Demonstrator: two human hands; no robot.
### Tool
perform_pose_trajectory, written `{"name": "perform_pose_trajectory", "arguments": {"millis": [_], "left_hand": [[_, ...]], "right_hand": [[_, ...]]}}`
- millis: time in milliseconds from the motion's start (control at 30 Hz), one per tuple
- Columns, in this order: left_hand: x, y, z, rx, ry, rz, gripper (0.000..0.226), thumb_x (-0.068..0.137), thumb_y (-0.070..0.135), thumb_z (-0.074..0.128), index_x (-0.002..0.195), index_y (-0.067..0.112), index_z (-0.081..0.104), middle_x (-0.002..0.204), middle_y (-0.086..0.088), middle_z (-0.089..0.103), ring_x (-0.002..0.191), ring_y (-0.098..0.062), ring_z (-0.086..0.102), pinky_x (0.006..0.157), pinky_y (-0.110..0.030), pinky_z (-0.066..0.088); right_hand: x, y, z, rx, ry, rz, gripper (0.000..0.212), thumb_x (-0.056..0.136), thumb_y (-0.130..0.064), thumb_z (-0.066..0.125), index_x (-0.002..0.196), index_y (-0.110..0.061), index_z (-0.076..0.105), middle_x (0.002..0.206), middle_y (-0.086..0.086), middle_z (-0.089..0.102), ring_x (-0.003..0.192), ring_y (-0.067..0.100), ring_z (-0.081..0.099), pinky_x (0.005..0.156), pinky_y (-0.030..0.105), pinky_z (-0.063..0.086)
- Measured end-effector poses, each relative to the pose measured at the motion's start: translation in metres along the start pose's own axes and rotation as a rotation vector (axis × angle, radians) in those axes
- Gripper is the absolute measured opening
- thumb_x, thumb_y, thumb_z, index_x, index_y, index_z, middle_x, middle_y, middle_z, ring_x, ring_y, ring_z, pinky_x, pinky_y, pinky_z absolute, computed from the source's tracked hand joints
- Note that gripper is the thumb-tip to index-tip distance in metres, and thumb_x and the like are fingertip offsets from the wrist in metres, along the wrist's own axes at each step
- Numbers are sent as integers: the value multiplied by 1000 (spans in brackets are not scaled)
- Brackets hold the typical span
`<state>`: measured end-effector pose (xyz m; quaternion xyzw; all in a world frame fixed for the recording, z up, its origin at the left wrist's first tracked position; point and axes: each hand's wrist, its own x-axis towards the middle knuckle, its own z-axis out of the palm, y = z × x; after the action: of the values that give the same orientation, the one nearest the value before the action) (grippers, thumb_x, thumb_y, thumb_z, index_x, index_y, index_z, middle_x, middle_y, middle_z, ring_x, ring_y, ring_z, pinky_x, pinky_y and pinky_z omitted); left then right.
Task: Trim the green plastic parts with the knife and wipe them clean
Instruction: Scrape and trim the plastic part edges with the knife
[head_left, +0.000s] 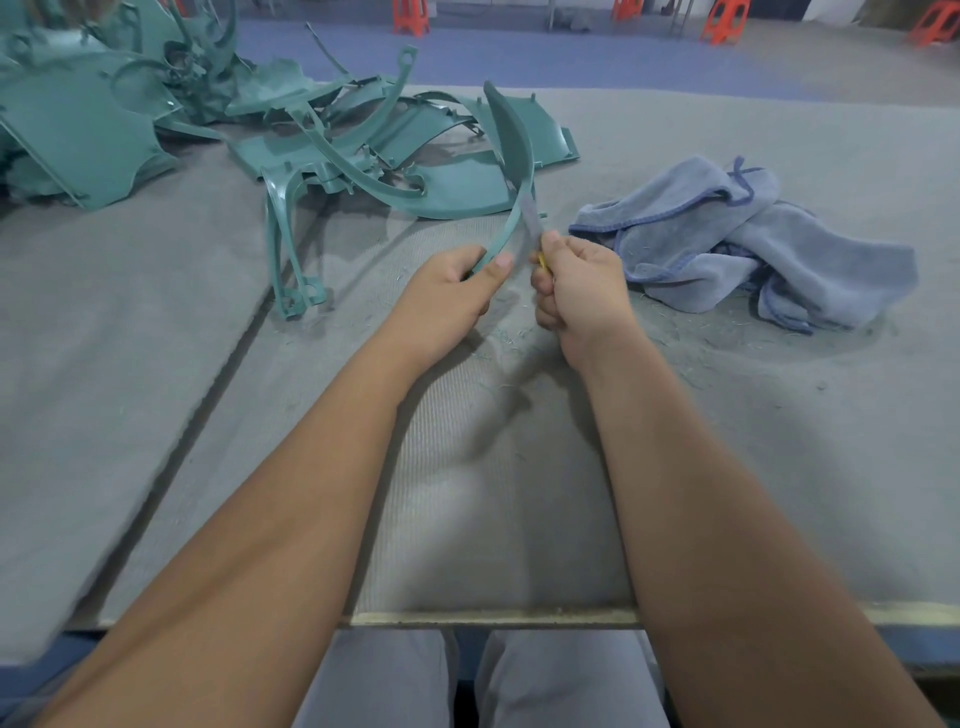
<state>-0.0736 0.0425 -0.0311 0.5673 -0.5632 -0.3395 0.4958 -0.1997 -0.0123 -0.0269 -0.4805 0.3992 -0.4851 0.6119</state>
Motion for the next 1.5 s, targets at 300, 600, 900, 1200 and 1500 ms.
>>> {"name": "perform_pose_trajectory", "arguments": {"millis": [300, 600, 900, 1200, 1500], "left_hand": [[1, 3, -4, 107, 116, 22, 10, 102, 30, 46, 105, 25, 54, 66, 8, 51, 55, -3, 48, 55, -17, 42], [1, 13, -4, -276, 107, -48, 23, 105, 21, 41, 88, 16, 56, 54, 9, 48, 46, -7, 39, 45, -17, 34], [3, 12, -9, -605, 57, -91, 32, 106, 29, 36, 95, 11, 60, 56, 5, 45, 48, -9, 34, 47, -21, 28], [2, 11, -5, -457, -8, -165, 19, 91, -7, 36, 98, 3, 51, 57, -1, 46, 44, -10, 37, 45, -21, 28], [4, 8, -2, -379, -50, -284, 27, 98, 33, 43, 74, 21, 45, 53, 8, 30, 43, -7, 20, 45, -21, 18]], "right_hand": [[-3, -4, 0, -181, -187, 51, 32, 100, -24, 48, 71, -13, 54, 45, 0, 43, 34, 11, 25, 37, 18, 18], [-3, -4, -1, -157, -227, 32, 32, 100, -24, 48, 71, -13, 54, 45, -1, 41, 35, 11, 24, 37, 20, 15], [-4, -5, -2, -100, -263, 6, 28, 98, -23, 49, 72, -13, 55, 50, 2, 44, 36, 13, 29, 46, 26, 13], [-9, -7, 2, -204, -301, -3, 31, 100, -21, 49, 71, -11, 56, 47, 2, 44, 36, 12, 26, 41, 24, 16], [-9, -6, 3, -239, -317, -21, 31, 99, -18, 50, 70, -10, 55, 45, 4, 40, 34, 12, 24, 36, 19, 16]]}}
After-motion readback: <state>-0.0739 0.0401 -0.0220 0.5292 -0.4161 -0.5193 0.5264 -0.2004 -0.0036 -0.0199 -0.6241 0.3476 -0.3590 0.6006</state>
